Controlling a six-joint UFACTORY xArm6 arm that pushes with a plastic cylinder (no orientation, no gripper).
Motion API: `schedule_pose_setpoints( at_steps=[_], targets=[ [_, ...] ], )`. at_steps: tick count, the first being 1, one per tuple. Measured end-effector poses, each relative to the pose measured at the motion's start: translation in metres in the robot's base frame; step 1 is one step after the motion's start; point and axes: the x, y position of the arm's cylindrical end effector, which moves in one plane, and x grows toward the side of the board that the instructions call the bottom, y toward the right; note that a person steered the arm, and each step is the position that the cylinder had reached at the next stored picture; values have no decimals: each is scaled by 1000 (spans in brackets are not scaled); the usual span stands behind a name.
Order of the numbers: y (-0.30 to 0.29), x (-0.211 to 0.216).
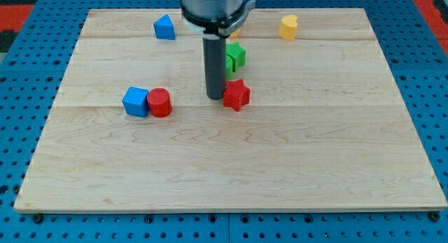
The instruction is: Place the red star and green blocks diagonally below the horizontal line of blocks
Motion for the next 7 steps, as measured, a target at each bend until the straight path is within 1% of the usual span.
schedule_pose_setpoints(
  at_steps=[1, 2, 3, 4, 5, 6, 7],
  targets=[
    [-11, 45],
    [41, 51],
    [63, 20],
    [54, -8],
    [62, -8],
    [103, -53],
    [90, -77]
  ],
)
